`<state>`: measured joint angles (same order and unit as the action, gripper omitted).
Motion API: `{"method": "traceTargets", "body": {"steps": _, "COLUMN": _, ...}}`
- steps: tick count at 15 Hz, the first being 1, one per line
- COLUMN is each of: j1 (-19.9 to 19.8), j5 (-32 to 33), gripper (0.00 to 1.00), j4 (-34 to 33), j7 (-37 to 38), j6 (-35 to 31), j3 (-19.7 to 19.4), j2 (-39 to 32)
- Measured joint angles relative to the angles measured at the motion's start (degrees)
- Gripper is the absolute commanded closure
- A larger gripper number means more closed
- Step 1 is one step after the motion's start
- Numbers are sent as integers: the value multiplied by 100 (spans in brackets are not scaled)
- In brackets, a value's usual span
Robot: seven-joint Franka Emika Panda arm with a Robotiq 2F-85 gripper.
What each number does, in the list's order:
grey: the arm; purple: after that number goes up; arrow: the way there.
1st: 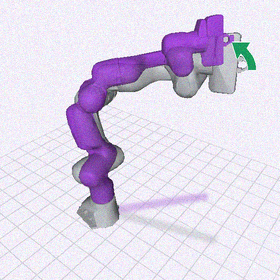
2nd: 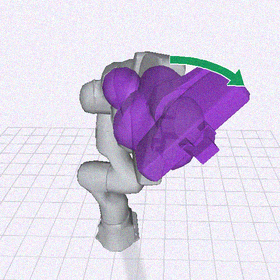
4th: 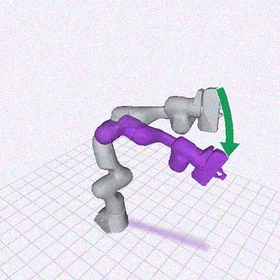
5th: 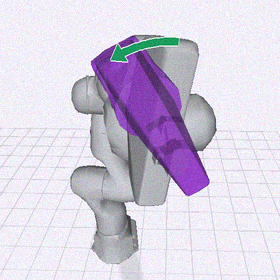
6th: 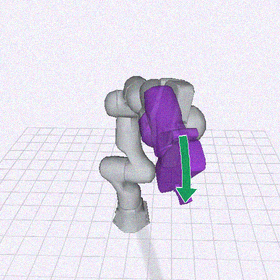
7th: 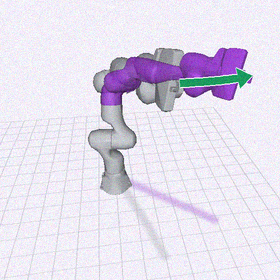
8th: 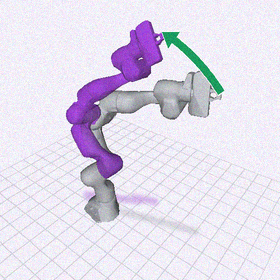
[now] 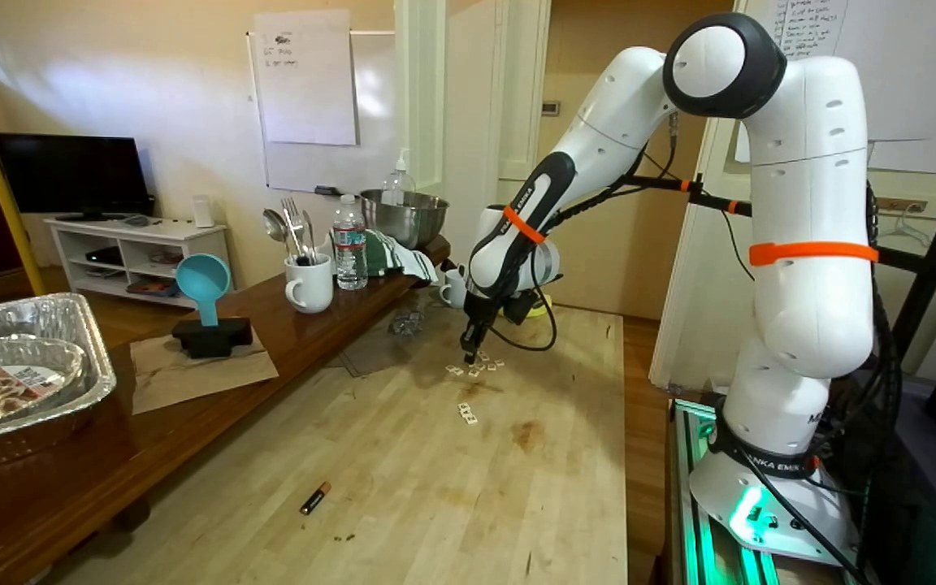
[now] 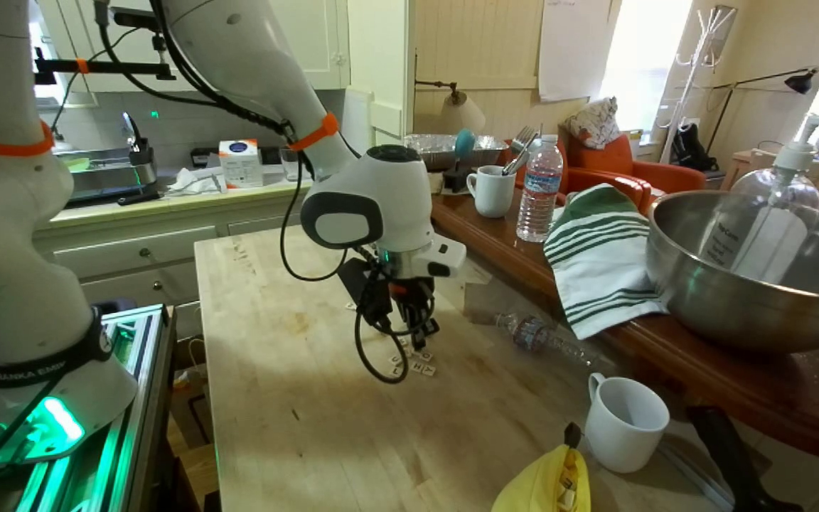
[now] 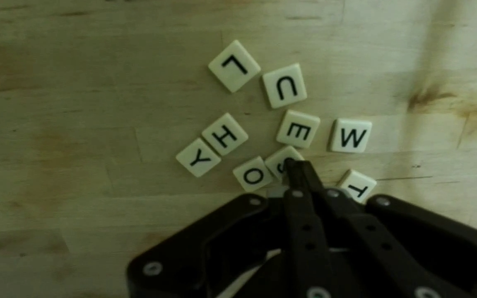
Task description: Align the blocks on the table
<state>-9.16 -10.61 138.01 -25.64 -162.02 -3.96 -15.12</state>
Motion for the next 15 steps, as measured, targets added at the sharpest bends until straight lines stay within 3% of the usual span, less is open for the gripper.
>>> {"method": "traceTargets", "body": {"steps": 7, "j1": -214, "j5": 101, "gripper": 100, "j4": -225, "j7": -86, "j6": -107, "j3": 291, "j2": -197}}
{"method": "traceTargets", "body": {"steps": 15, "j1": -593, "j5": 336, "gripper": 100, "j4": -667, "j7": -1093, "j6": -109, "j3": 776, "j2": -500}}
